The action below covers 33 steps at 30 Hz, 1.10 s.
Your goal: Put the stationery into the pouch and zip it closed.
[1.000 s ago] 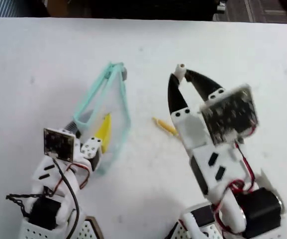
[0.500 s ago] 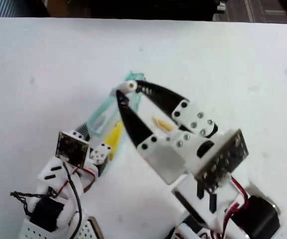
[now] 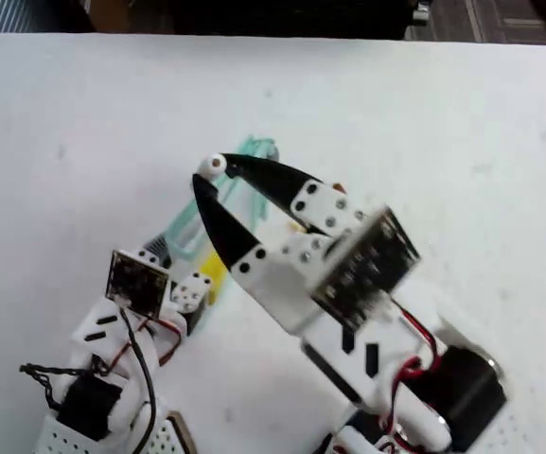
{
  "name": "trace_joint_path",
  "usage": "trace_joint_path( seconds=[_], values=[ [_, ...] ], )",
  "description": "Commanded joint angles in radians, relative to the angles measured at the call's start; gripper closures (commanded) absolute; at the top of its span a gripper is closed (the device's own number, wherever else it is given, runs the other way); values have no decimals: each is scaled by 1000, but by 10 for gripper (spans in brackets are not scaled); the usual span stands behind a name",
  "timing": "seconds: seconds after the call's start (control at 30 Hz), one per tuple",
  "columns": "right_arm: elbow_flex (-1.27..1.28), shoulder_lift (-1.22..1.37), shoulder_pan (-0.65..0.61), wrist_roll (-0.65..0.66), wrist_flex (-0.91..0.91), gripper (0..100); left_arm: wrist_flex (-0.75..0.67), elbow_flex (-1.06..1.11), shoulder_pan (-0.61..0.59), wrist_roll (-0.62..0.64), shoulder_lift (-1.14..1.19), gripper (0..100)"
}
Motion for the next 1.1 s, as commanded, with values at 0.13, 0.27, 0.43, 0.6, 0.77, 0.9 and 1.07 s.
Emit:
trace_joint_path(
  seconds=[0.13, 0.27, 0.43, 0.6, 0.77, 0.9, 1.07],
  values=[
    [-137, -25, -5, -8, 120, 982, 2, -12, 12, -6, -4, 831],
    [-135, 19, -5, -8, 162, 982, 2, -12, 12, -6, -4, 831],
    [-135, 91, -7, -8, 174, 982, 2, -12, 12, -6, -4, 831],
    [-135, 166, -7, -8, 174, 982, 2, -12, 12, -5, -4, 831],
    [-135, 237, -7, -3, 174, 982, 2, -12, 12, -6, -4, 831],
    [-135, 275, -4, -2, 174, 981, 2, -12, 12, -8, -4, 831],
    [-135, 278, -2, -6, 205, 978, 2, -12, 12, -8, -4, 831]
  ],
)
